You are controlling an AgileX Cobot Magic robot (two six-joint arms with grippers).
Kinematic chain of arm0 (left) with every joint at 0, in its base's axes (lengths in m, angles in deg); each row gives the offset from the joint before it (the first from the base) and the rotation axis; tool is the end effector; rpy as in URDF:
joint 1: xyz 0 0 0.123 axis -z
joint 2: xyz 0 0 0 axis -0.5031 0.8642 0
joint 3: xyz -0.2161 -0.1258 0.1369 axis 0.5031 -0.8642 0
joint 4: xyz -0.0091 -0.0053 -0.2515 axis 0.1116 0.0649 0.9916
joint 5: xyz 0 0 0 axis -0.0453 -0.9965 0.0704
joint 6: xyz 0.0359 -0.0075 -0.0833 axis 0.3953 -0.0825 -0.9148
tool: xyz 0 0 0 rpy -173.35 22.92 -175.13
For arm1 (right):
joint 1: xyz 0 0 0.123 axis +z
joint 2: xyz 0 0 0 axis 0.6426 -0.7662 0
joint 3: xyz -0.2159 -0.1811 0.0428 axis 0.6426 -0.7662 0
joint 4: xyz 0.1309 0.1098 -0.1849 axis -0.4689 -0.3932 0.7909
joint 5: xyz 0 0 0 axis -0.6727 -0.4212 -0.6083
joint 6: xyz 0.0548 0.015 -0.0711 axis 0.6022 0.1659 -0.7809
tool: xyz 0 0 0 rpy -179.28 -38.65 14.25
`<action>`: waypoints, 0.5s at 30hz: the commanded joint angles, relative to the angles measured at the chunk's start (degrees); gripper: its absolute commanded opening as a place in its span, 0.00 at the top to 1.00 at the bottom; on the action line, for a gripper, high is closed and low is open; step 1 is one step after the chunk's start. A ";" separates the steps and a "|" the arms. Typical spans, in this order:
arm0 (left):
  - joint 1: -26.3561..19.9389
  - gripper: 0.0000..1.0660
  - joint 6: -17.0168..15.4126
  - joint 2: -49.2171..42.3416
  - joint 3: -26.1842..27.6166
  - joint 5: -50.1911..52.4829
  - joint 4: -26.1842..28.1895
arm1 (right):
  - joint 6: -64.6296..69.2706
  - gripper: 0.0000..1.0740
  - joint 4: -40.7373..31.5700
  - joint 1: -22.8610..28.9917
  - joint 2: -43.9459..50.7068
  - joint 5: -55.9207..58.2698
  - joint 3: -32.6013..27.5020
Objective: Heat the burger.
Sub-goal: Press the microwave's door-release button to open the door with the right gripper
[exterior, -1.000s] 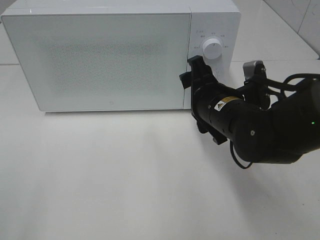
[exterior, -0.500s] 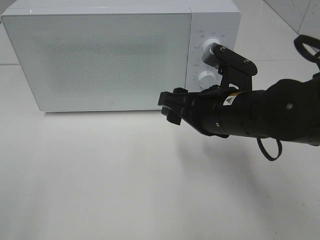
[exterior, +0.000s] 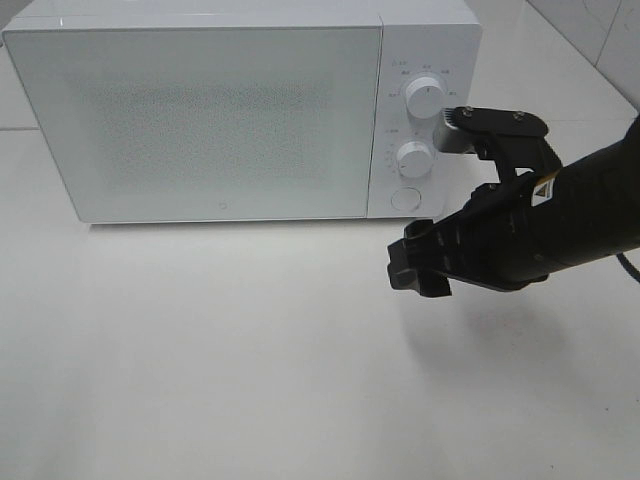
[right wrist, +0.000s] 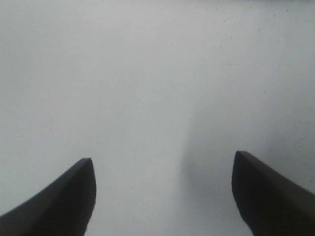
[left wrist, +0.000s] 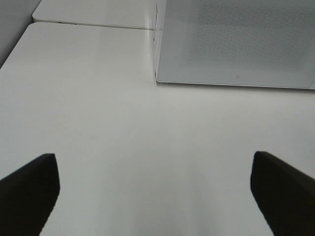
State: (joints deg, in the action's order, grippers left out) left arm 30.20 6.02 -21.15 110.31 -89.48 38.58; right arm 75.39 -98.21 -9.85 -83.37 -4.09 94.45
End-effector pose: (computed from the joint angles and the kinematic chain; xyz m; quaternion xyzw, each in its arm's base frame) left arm -0.0054 -0.0076 0.2798 0.0070 0.8457 -0.0449 0.5317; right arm 0.2306 0.1390 0.1877 -0.1430 0.9341 0.1428 0.2942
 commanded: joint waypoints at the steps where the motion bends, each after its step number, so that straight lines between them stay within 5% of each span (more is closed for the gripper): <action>1: -0.17 0.08 -0.11 -1.15 -0.17 0.57 0.06 | -0.97 0.33 4.24 -0.52 2.41 4.30 0.34; 15: -0.17 0.08 -0.11 -1.15 -0.17 0.57 0.06 | 0.57 0.33 8.54 -0.52 18.96 23.55 0.34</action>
State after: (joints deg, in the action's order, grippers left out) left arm 30.20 6.02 -21.15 110.31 -89.48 38.58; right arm 75.96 -90.30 -10.25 -65.38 17.85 94.45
